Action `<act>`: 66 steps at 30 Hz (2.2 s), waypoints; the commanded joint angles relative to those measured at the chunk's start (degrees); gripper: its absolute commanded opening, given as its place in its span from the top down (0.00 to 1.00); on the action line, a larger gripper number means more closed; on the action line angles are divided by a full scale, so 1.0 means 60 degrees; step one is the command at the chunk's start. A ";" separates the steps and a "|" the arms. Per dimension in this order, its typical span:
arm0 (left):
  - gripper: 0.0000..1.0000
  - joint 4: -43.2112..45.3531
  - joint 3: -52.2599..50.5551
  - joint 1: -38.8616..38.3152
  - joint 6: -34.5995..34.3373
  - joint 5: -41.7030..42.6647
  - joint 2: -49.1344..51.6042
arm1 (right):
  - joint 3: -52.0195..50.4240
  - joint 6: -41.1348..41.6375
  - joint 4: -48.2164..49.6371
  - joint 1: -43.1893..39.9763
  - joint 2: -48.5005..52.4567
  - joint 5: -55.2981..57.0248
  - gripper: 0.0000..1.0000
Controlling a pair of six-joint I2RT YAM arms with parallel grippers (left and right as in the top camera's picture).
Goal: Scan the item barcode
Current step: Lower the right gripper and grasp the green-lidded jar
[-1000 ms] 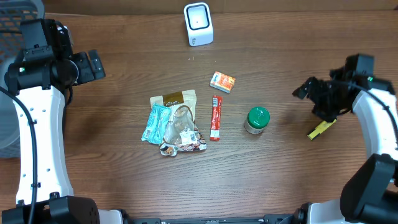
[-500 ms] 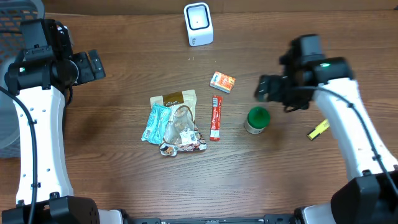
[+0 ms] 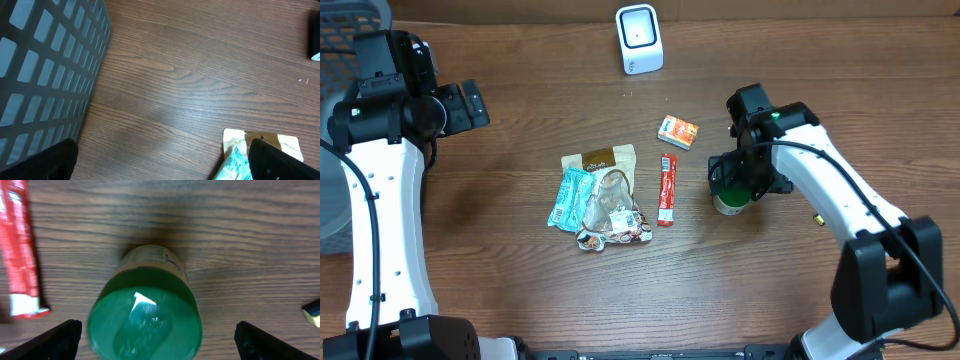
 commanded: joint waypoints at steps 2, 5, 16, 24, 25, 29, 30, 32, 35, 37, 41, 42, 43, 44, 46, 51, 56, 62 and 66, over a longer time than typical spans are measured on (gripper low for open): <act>0.00 0.0015 0.0106 -0.0011 -0.0124 0.0080 0.0073 | -0.0113 0.0022 0.0127 -0.0011 0.0255 0.0131 0.00; 0.00 0.0015 0.0106 -0.0011 -0.0124 0.0080 0.0073 | -0.0273 0.0025 0.0321 -0.0004 0.0255 0.0004 0.00; 0.00 0.0015 0.0106 -0.0011 -0.0124 0.0080 0.0073 | -0.1257 0.0025 0.1708 -0.0004 0.0255 -0.0262 0.05; 0.00 0.0015 0.0106 -0.0011 -0.0124 0.0080 0.0073 | -0.1359 0.0131 0.1927 -0.0004 0.0255 -0.0259 0.18; 0.00 0.0015 0.0106 -0.0011 -0.0124 0.0080 0.0073 | -0.1388 0.0266 0.1934 -0.0004 0.0255 -0.0262 0.18; 0.00 0.0015 0.0106 -0.0011 -0.0124 0.0080 0.0073 | -0.1453 0.0918 0.1953 -0.0004 0.0255 -0.0229 0.23; 0.00 0.0015 0.0106 -0.0011 -0.0124 0.0080 0.0073 | -0.1453 0.1235 0.1923 -0.0004 0.0255 -0.0233 0.25; 0.00 0.0015 0.0106 -0.0011 -0.0124 0.0080 0.0073 | -0.1453 0.1716 0.1843 -0.0004 0.0255 -0.0233 0.28; 0.00 0.0011 0.0106 -0.0011 -0.0124 0.0080 0.0073 | -0.1453 0.2262 0.1749 -0.0004 0.0255 -0.0266 0.28; 0.00 0.0011 0.0106 -0.0011 -0.0124 0.0080 0.0073 | -0.1453 0.2251 0.1752 -0.0004 0.0255 -0.0266 0.28; 0.00 0.0015 0.0106 -0.0011 -0.0124 0.0080 0.0073 | -0.1453 0.2178 0.1752 -0.0004 0.0255 -0.0262 0.28; 0.00 0.0015 0.0106 -0.0011 -0.0124 0.0080 0.0073 | -0.1453 0.2178 0.1763 -0.0004 0.0255 -0.0262 0.27; 0.00 0.0015 0.0106 -0.0011 -0.0124 0.0080 0.0073 | -0.1453 0.2164 0.1789 -0.0004 0.0255 -0.0259 0.25; 0.00 0.0015 0.0106 -0.0011 -0.0124 0.0080 0.0073 | -0.1453 0.2106 0.1832 -0.0004 0.0255 -0.0259 0.24; 0.00 0.0015 0.0106 -0.0011 -0.0124 0.0080 0.0073 | -0.1453 0.1749 0.2014 -0.0004 0.0255 -0.0259 0.23; 0.00 0.0011 0.0106 -0.0011 -0.0124 0.0080 0.0073 | -0.1457 0.1643 0.2142 -0.0004 0.0255 -0.0229 0.22; 0.00 0.0011 0.0106 -0.0011 -0.0124 0.0080 0.0073 | -0.1668 0.1636 0.2324 -0.0004 0.0255 -0.0222 0.22; 0.00 0.0015 0.0106 -0.0011 -0.0124 0.0080 0.0073 | -0.2204 0.1290 0.2940 -0.0004 0.0255 -0.0229 0.23; 0.00 0.0015 0.0106 -0.0011 -0.0124 0.0080 0.0073 | -0.2226 0.1202 0.3005 -0.0004 0.0251 -0.0229 0.26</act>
